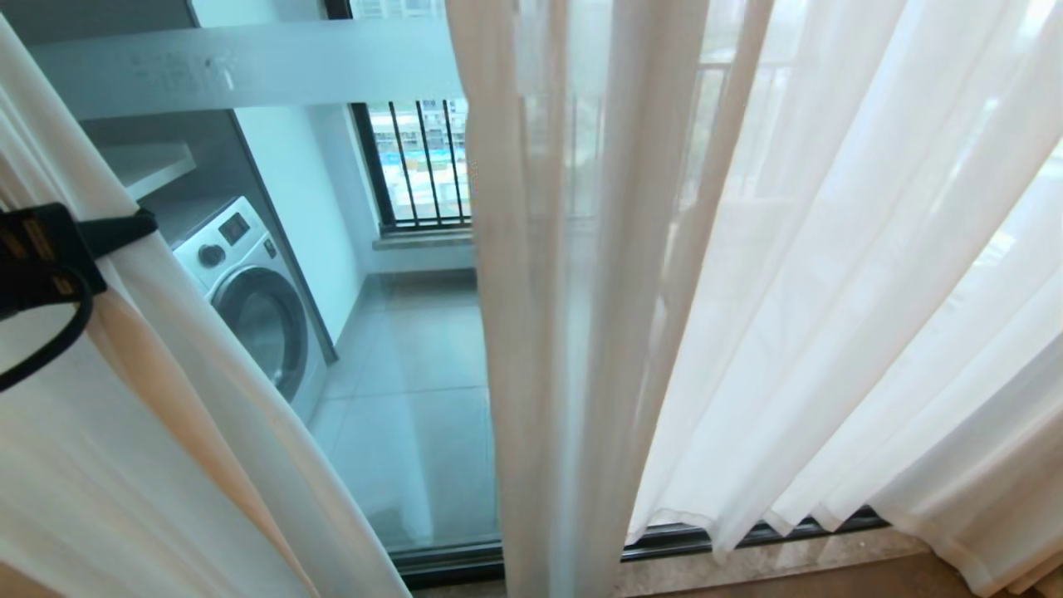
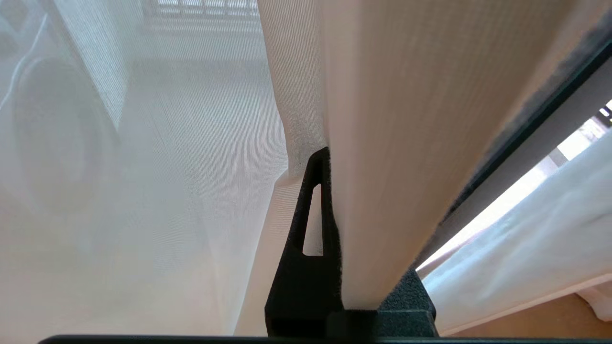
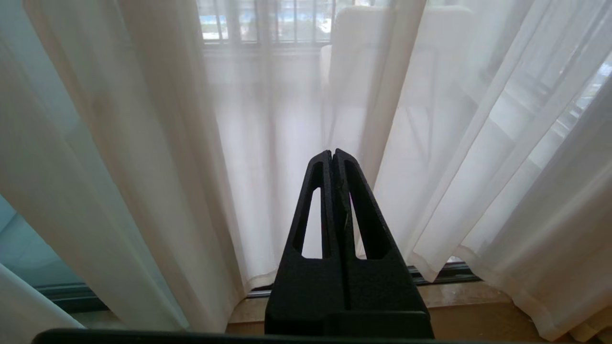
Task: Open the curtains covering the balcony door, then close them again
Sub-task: Close the inner curtains on both sides
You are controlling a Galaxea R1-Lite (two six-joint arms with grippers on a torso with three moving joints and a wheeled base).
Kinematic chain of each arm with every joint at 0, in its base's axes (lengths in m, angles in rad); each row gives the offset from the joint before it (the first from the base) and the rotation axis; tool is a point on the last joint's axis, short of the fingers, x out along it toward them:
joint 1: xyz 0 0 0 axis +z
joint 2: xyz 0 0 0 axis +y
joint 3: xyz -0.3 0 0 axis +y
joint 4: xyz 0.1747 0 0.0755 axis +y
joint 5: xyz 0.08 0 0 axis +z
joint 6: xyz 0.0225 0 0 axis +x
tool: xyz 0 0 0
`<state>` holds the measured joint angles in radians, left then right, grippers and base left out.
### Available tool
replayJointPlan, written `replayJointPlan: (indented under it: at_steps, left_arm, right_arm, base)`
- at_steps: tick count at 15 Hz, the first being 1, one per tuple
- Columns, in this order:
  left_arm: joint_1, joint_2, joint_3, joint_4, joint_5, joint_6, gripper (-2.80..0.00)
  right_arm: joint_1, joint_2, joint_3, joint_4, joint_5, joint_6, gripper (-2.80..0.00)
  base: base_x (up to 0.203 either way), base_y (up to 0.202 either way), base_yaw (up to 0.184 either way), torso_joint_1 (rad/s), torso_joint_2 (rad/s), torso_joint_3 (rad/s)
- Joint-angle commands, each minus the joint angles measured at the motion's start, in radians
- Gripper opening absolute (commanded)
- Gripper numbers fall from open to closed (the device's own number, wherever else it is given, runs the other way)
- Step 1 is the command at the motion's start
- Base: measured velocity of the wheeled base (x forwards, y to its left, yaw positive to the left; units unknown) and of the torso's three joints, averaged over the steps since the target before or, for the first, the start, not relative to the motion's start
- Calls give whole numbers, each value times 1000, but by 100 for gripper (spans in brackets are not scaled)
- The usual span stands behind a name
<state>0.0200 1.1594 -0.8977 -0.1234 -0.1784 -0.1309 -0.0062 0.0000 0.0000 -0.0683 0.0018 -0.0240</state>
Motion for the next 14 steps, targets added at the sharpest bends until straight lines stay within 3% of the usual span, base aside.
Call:
replayJointPlan:
  at_steps: [1, 8, 14]
  left_arm:
    - [0, 0, 0, -1, -1, -1, -280]
    - [1, 1, 5, -1, -1, -1, -280]
    - [1, 1, 6, -1, -1, -1, -280]
  right_arm:
    - [0, 1, 0, -1, 0, -1, -280]
    - [0, 0, 0, -1, 0, -1, -280]
    - [0, 0, 0, -1, 0, -1, -280]
  base:
    - [0, -184, -1, 2, 2, 6]
    - [0, -177, 3, 1, 3, 1]
    - [0, -11, 0, 0, 1, 0]
